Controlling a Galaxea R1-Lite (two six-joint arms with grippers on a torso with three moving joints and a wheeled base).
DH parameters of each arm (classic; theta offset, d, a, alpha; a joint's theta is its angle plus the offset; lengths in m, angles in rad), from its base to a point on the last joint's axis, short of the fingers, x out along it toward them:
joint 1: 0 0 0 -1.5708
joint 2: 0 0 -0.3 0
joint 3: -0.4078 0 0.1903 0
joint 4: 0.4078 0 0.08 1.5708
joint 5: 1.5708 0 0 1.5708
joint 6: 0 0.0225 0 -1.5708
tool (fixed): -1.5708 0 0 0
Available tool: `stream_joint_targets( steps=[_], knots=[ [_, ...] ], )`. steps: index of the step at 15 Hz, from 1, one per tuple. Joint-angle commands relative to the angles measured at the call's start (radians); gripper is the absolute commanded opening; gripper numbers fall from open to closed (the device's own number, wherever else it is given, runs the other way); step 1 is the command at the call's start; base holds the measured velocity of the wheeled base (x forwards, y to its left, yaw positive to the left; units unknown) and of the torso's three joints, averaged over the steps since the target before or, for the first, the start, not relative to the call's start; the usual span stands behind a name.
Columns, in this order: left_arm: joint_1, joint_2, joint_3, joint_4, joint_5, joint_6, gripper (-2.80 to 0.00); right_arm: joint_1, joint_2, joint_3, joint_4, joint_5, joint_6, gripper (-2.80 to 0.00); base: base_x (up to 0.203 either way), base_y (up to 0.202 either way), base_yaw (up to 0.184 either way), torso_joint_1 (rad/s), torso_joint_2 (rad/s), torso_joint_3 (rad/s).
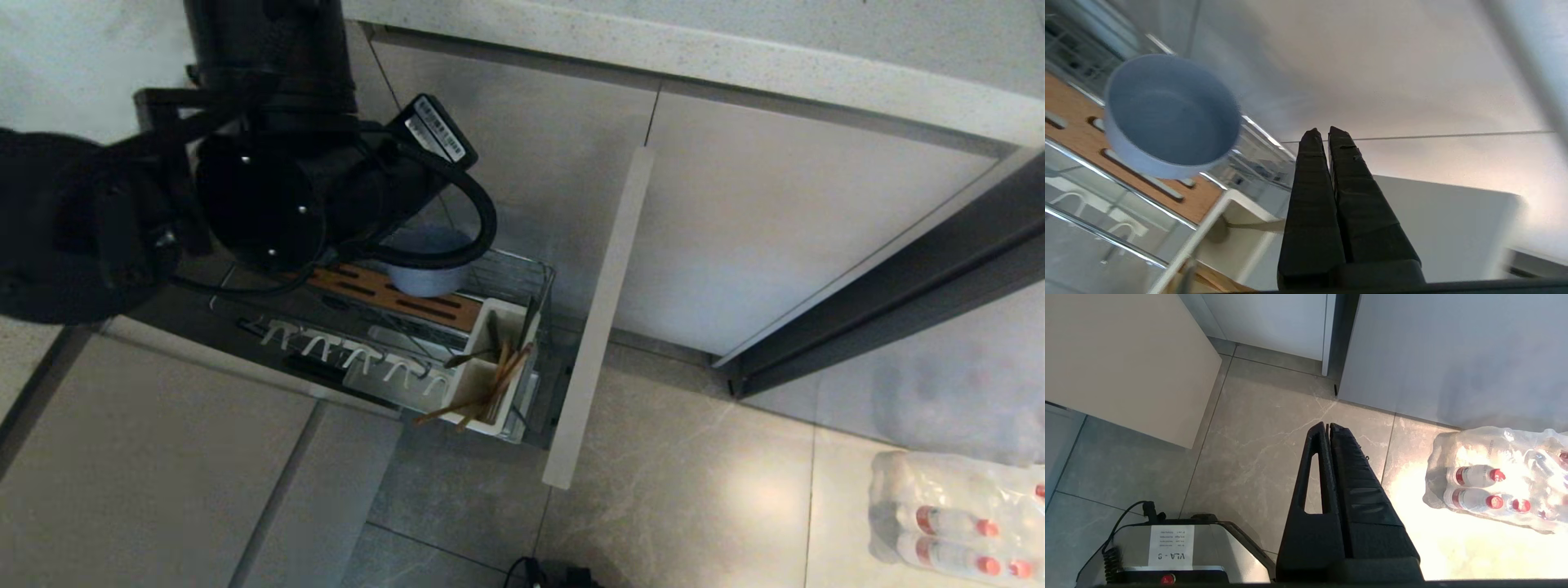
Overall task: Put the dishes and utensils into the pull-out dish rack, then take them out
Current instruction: Take the bowl out of the cupboard
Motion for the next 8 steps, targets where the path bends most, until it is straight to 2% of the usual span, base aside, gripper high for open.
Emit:
stream_joint_targets(
  steps=[1,3,5,7,8],
  knots=[
    [0.013,0.044,-0.008,-0.001,0.006,-0.003,-2.8,0.0,0.001,0.0,0.0,0.0,0.0,-2.8,0.0,0.0,0.0,0.0,0.0,0.0],
    [0.031,0.062,-0.035,0.04,0.02,0.002,-2.8,0.0,0.0,0.0,0.0,0.0,0.0,-2.8,0.0,0.0,0.0,0.0,0.0,0.0],
    [0.043,0.093,-0.089,0.134,0.068,-0.006,-2.8,0.0,0.002,0.0,0.0,0.0,0.0,-2.8,0.0,0.0,0.0,0.0,0.0,0.0],
    [0.047,0.101,-0.122,0.207,0.091,-0.041,-2.8,0.0,0.0,0.0,0.0,0.0,0.0,-2.8,0.0,0.0,0.0,0.0,0.0,0.0],
    [0.048,0.102,-0.15,0.28,0.1,-0.062,-2.8,0.0,0.002,0.0,0.0,0.0,0.0,-2.8,0.0,0.0,0.0,0.0,0.0,0.0]
  ],
)
